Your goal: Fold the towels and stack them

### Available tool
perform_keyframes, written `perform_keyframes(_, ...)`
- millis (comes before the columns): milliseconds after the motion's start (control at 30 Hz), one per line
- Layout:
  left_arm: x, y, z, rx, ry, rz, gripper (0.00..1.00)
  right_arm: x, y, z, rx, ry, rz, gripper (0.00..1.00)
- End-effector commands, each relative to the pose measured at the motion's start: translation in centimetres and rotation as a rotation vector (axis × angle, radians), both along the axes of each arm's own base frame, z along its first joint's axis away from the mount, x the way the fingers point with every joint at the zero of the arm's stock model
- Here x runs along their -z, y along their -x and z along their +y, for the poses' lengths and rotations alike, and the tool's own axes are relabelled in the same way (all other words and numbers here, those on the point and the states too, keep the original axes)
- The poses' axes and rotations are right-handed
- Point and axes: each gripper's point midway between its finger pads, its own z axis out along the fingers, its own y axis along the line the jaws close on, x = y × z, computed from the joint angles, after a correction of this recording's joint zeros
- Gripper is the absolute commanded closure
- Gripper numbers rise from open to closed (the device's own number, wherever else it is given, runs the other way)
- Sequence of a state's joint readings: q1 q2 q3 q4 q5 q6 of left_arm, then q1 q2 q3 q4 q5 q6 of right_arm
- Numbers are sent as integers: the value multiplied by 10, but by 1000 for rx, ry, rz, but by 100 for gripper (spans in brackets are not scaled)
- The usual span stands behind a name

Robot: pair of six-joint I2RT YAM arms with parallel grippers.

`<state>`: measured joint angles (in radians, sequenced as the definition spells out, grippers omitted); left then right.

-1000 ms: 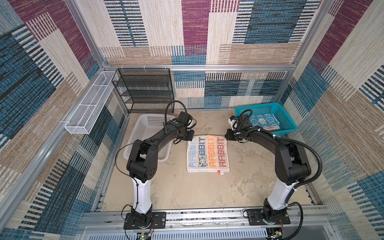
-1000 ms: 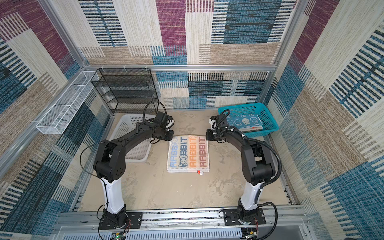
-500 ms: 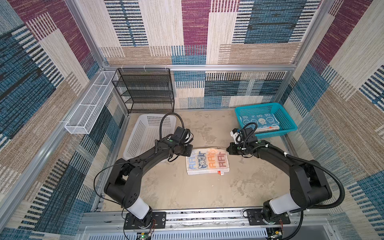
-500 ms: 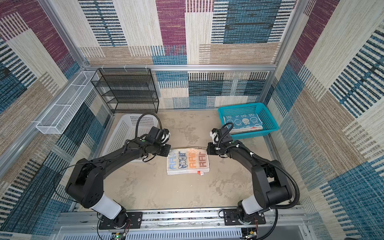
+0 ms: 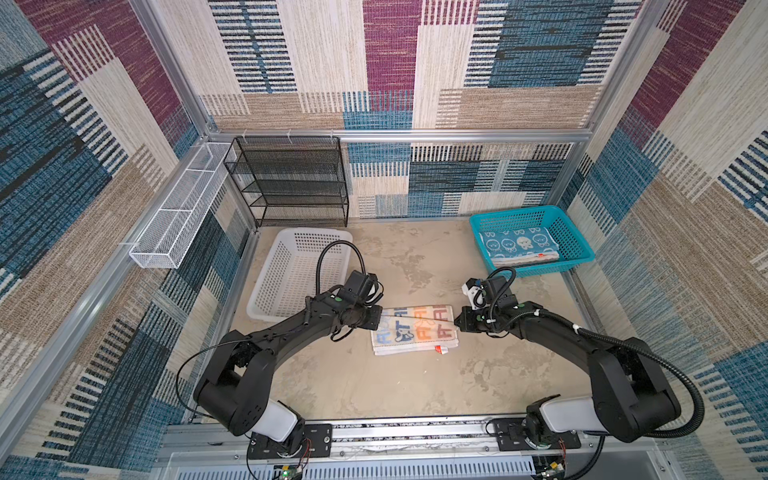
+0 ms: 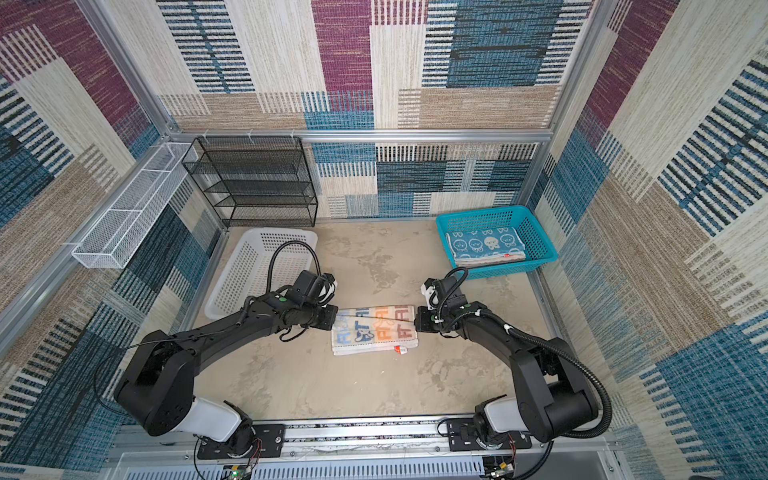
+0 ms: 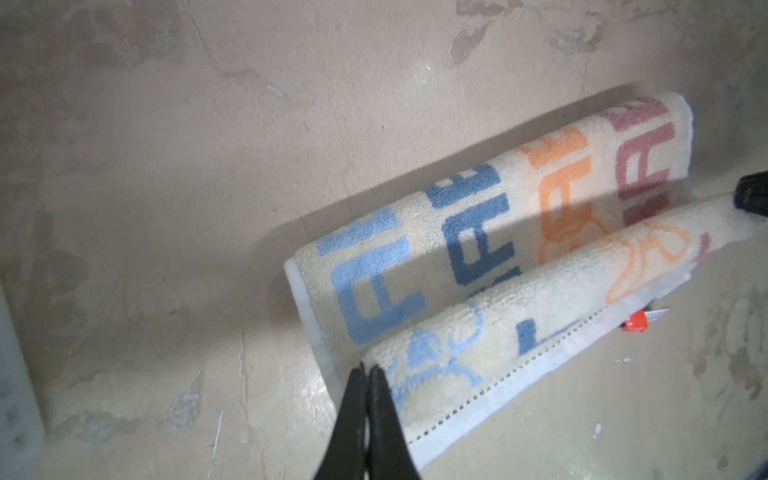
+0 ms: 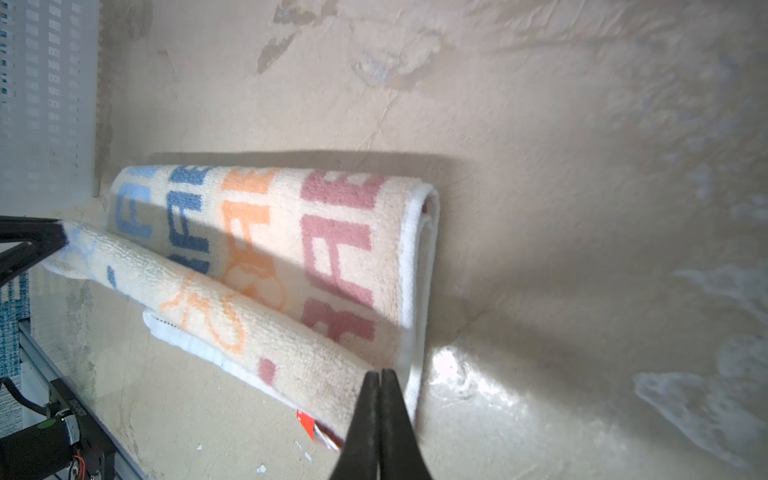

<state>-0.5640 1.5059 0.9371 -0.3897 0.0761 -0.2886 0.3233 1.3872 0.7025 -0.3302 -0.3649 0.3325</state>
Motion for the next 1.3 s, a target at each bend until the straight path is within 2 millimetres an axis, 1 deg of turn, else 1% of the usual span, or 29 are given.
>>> perform_keyframes(0,-18,-17,-4,-21,9,-67,100,-17,-20,3,12,-2,-60,100)
perform_keyframes(100,-29,-22,-10,-13,32,-81,100,-26,-28,4,9,7,-75,100)
perform_keyframes(167,-30,-19,-12,-12,41,-74,100,-28,-28,4,6,6,-77,100)
perform_keyframes(233,-27,-13,-12,-10,48,-69,100,-25,-24,5,3,0,-66,100)
perform_keyframes(333,-17,-1,-9,-17,57,-63,100,-15,-14,4,-2,-9,-41,100)
perform_keyframes(467,3,14,-4,-27,60,-38,100,0,1,2,6,-22,-3,100)
perform_keyframes(633,21,25,-4,-27,60,-6,100,8,10,0,23,-36,17,100)
perform_keyframes(733,25,28,-6,-25,65,1,100,12,11,-1,28,-27,24,100)
perform_keyframes(833,22,27,-6,-23,62,-8,100,10,10,-2,32,-22,21,100)
perform_keyframes(967,1,25,-3,-27,63,-52,100,-6,6,-2,33,-29,-13,100)
perform_keyframes(1067,-9,28,-3,-30,88,-68,100,-12,10,-1,29,-39,-17,100)
perform_keyframes(1133,-8,32,-3,-31,103,-58,100,-11,13,-1,29,-50,-13,100)
perform_keyframes(1267,7,40,-4,-36,120,-28,100,2,21,-1,36,-63,20,100)
